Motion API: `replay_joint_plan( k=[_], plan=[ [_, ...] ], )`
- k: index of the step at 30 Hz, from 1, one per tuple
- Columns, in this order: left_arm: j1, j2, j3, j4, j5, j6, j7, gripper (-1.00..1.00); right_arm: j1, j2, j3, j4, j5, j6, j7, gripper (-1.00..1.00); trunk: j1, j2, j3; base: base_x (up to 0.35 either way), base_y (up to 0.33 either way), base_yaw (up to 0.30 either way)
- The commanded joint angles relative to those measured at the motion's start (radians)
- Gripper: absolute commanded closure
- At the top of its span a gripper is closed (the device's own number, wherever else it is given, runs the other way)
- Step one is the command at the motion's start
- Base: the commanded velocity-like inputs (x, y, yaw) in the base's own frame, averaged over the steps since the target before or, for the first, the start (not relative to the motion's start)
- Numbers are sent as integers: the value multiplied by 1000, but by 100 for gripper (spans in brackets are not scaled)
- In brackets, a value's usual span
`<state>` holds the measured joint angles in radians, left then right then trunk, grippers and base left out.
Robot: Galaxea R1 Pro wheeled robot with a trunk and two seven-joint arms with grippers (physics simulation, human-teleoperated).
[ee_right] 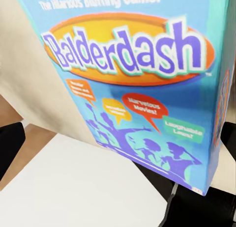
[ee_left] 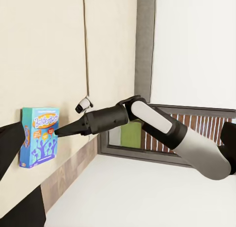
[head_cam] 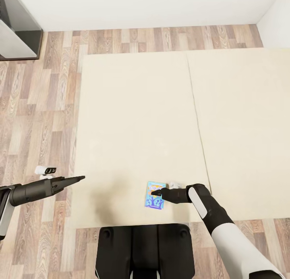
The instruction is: Put all the toys in the child's room - the three board games (two on the bed and one on the table), the two jigsaw puzzles on the table, and the tennis ball on the table - inside the toy box on the table in the child's room.
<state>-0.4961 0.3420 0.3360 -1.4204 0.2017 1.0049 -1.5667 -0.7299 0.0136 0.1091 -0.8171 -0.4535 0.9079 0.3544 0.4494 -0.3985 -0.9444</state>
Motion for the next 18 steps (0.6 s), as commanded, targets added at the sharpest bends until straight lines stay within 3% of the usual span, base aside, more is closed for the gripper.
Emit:
replay_joint_plan(
  k=[1,18],
  plan=[
    [0,1,0,0,-1,11,-4,-100,0,0,-1,-1,6,3,6,-100,1,-2,-1,0,131,0],
    [0,0,0,0,-1,11,-4,-100,0,0,0,-1,6,2,6,-100,1,-2,-1,0,82,0]
  ],
)
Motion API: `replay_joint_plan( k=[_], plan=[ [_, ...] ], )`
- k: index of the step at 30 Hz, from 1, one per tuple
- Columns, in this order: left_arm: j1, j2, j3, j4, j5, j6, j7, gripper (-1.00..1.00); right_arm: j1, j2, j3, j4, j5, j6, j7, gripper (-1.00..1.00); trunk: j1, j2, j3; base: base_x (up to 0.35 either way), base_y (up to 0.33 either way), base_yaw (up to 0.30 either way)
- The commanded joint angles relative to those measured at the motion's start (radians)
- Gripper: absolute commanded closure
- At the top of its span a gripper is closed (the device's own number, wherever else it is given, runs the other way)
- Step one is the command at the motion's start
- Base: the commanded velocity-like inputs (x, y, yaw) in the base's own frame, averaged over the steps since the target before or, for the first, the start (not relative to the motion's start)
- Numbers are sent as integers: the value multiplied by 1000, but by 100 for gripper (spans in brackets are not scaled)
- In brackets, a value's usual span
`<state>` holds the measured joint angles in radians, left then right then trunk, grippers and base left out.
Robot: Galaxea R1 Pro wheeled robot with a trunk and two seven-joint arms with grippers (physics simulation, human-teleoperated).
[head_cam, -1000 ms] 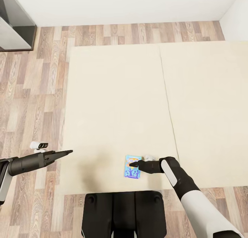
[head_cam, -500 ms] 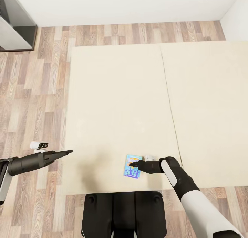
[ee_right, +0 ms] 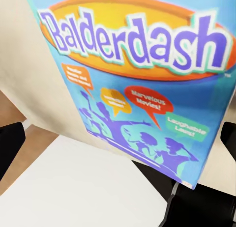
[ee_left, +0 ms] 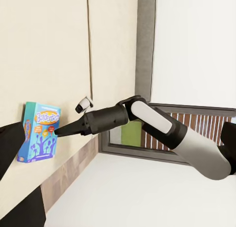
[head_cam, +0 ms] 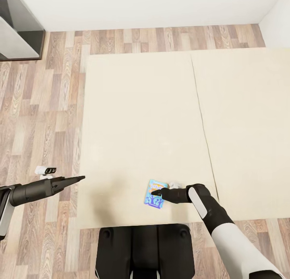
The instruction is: Put all the toys in the child's room - the three board games (two on the bed and one on the table), the two jigsaw puzzles on the table, and the tennis ball on the table - inside the toy box on the table in the child's room.
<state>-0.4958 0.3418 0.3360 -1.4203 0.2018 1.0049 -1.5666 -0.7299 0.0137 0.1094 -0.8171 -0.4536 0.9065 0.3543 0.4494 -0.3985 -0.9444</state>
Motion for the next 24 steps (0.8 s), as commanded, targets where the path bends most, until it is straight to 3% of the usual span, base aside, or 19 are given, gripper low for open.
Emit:
replay_joint_plan(
  k=[1,24],
  plan=[
    [0,0,0,0,-1,11,-4,-100,0,0,-1,-1,7,3,6,-100,1,-2,-1,0,19,0],
    [0,2,0,0,-1,11,-4,-100,1,-18,0,-24,10,0,6,-100,1,-2,-1,0,2,0]
  ],
)
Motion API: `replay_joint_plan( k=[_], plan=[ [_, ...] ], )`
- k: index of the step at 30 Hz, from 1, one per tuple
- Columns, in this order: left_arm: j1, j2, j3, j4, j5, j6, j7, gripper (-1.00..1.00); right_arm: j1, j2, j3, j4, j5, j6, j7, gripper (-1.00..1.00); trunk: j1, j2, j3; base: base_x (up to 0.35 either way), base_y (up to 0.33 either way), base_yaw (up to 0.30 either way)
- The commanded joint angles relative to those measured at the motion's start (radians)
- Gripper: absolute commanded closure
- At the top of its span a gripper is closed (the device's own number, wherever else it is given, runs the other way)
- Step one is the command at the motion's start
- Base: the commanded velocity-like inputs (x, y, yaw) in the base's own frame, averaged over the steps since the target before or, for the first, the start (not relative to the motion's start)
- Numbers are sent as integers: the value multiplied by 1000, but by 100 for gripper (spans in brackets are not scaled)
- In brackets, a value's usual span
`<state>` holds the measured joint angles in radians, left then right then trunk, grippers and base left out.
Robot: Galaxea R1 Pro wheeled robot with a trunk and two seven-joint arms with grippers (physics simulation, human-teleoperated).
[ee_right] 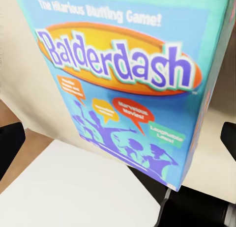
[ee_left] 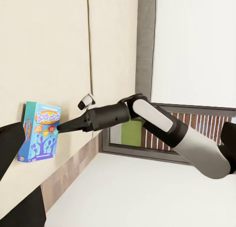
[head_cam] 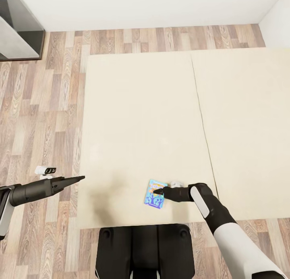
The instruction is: Put all the toys in the child's room - the three board games (two on the bed and one on the table), the two jigsaw puzzles on the table, and the tennis ball on the table - inside the toy box on the table in the child's room.
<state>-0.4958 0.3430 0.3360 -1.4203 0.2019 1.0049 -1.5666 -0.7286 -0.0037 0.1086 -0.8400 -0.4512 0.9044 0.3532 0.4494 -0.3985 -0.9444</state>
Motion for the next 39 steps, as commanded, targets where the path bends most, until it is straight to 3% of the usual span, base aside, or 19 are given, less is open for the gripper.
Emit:
replay_joint_plan(
  k=[1,28,39],
  plan=[
    [0,0,0,0,-1,11,-4,-100,0,-1,1,-2,8,2,7,-100,1,-2,-1,0,0,0],
    [0,3,3,0,-1,11,-4,-100,-1,-14,0,-17,9,-80,7,-100,1,-2,-1,0,0,0],
    [0,0,67,0,0,11,-4,-100,0,-15,0,-17,8,-116,7,-100,1,-2,-1,0,0,0]
  ],
)
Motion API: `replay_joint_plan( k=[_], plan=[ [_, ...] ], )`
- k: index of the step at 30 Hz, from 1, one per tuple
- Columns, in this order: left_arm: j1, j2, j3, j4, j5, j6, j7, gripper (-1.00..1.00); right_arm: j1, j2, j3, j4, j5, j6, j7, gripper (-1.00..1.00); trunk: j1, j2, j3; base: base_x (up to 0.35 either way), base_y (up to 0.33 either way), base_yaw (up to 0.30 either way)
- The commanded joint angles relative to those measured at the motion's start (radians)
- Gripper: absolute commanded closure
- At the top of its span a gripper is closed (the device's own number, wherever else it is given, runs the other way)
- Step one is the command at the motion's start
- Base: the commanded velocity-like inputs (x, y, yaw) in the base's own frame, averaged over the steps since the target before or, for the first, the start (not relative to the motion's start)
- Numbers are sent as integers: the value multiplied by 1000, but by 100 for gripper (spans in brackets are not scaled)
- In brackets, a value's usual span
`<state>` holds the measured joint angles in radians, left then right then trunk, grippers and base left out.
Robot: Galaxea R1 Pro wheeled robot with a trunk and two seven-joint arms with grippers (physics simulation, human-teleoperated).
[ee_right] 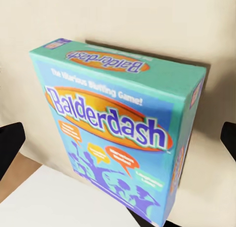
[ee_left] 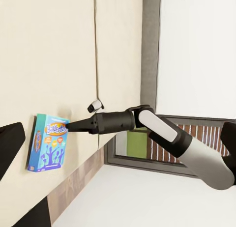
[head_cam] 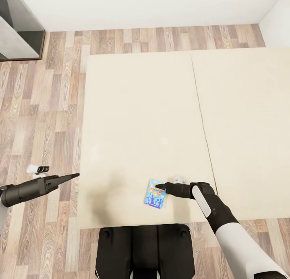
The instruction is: Put all the toys in the child's room - the three board games (two on the bed and one on the table), the two jigsaw puzzles on the table, and the tennis ball on the table - inside the toy box on the table in the child's room.
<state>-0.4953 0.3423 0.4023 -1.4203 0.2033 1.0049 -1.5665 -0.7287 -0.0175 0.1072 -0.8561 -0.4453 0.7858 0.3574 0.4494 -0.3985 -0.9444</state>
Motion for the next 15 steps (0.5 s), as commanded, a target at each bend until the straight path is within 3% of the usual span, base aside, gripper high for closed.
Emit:
replay_joint_plan(
  k=[1,15],
  plan=[
    [0,0,1,0,-1,11,-4,-100,0,-1,2,-1,2,2,3,-100,1,-2,-1,0,0,0],
    [0,-2,6,0,-1,11,-4,-100,0,12,0,4,0,4,3,-100,1,-2,-1,0,0,0]
  ],
)
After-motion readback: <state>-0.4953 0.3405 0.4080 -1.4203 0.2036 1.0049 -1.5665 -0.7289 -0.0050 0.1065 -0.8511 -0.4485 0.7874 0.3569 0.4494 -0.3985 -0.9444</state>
